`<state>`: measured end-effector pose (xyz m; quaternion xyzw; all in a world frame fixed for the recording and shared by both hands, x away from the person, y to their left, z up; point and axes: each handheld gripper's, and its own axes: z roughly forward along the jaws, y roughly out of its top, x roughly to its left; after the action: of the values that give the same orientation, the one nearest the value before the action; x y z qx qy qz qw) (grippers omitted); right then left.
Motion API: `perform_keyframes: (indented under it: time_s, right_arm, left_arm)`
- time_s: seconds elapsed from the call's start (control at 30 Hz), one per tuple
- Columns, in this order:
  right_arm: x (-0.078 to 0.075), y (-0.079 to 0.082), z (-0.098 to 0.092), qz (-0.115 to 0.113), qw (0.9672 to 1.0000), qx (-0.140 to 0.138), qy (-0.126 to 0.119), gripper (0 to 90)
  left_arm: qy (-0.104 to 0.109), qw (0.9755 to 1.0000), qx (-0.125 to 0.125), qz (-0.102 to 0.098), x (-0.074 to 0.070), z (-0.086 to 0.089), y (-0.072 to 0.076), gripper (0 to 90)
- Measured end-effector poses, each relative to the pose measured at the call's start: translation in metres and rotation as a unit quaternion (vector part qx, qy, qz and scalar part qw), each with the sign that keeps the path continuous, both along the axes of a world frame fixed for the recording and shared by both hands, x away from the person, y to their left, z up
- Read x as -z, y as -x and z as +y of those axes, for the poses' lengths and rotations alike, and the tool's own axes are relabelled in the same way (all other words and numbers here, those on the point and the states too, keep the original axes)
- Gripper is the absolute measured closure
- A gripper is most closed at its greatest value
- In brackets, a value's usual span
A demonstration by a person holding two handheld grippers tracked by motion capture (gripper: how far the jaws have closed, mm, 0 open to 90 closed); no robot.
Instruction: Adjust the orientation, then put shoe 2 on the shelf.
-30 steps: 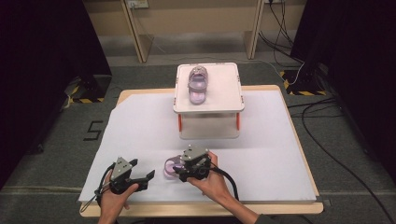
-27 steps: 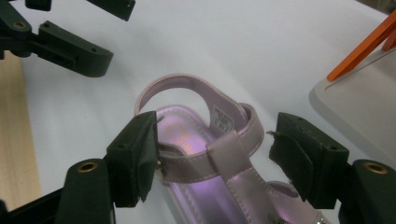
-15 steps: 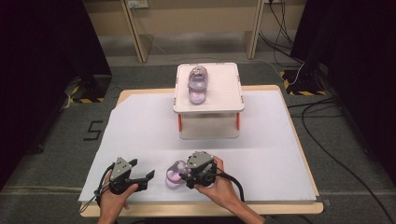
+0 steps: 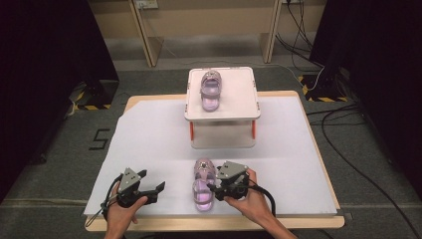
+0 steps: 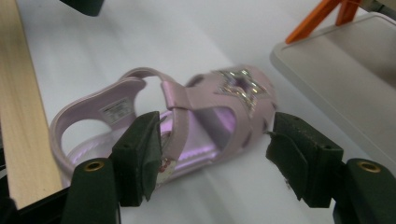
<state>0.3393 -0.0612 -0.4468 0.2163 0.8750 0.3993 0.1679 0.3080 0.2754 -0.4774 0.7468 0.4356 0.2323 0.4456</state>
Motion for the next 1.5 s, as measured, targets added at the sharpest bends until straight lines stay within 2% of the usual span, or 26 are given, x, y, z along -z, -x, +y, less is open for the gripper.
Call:
perform_keyframes:
  time_s: [0.13, 0.47, 0.57, 0.77, 1.03, 1.13, 1.2, 1.33, 1.4, 1.5]
  right_arm:
    - [0.002, -0.002, -0.008, 0.014, 0.9998, 0.001, -0.017, 35.8]
    - [-0.005, 0.006, 0.002, -0.006, 0.9993, -0.022, -0.029, 38.0]
    - [-0.006, 0.006, 0.006, -0.014, 0.9992, -0.027, -0.026, 39.7]
    - [-0.002, 0.001, 0.019, -0.015, 0.9991, -0.034, -0.018, 42.1]
    - [0.006, 0.0, 0.036, -0.028, 0.9985, -0.047, 0.009, 46.6]
    - [0.01, -0.002, 0.038, -0.046, 0.9975, -0.04, 0.035, 54.3]
    - [0.014, -0.002, 0.038, -0.047, 0.997, -0.038, 0.048, 60.3]
    - [0.013, -0.003, 0.033, -0.068, 0.9953, -0.045, 0.052, 73.3]
    - [0.011, -0.001, 0.031, -0.078, 0.9939, -0.049, 0.06, 76.4]
    - [0.008, 0.001, 0.027, -0.082, 0.9938, -0.047, 0.058, 79.2]
  left_arm:
    - [-0.003, 1.0, 0.003, 0.001, 0.001, -0.001, -0.001, 15.8]
    - [-0.003, 1.0, 0.0, 0.003, 0.001, 0.0, -0.002, 15.8]
    - [0.0, 1.0, -0.004, 0.005, 0.002, 0.001, -0.002, 15.8]
    - [0.001, 0.9999, -0.011, 0.006, 0.003, 0.005, -0.001, 15.8]
    - [-0.002, 0.9999, -0.013, 0.007, 0.003, 0.007, 0.003, 15.8]
    - [-0.002, 0.9998, -0.016, 0.007, 0.003, 0.008, 0.002, 15.8]
    - [-0.004, 0.9999, -0.013, 0.006, 0.003, 0.007, 0.002, 15.8]
    - [-0.004, 1.0, -0.008, 0.004, 0.002, 0.003, 0.001, 15.8]
    - [-0.008, 0.9999, -0.006, 0.005, 0.002, 0.002, 0.001, 15.8]
    - [-0.004, 1.0, -0.004, 0.003, 0.002, 0.001, -0.001, 15.8]
